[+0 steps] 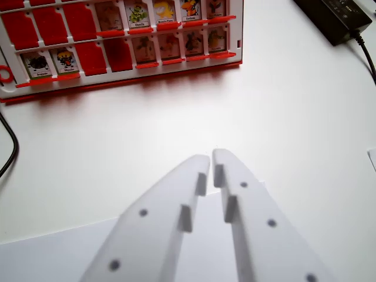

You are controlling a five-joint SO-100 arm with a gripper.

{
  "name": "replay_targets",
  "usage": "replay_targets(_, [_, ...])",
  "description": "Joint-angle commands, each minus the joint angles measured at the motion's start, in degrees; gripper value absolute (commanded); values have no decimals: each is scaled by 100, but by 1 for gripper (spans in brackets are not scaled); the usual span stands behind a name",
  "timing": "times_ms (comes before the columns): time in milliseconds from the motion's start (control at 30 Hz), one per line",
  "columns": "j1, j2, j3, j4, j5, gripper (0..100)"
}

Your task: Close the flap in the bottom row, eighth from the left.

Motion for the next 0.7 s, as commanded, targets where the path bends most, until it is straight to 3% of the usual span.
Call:
replay_targets(0, [220,-220,-264,-97,18,0])
replay_targets(333, [738,-1002,35,-765,-44,0])
replay_targets(667, [686,-1336,1072,-1758,-272,0])
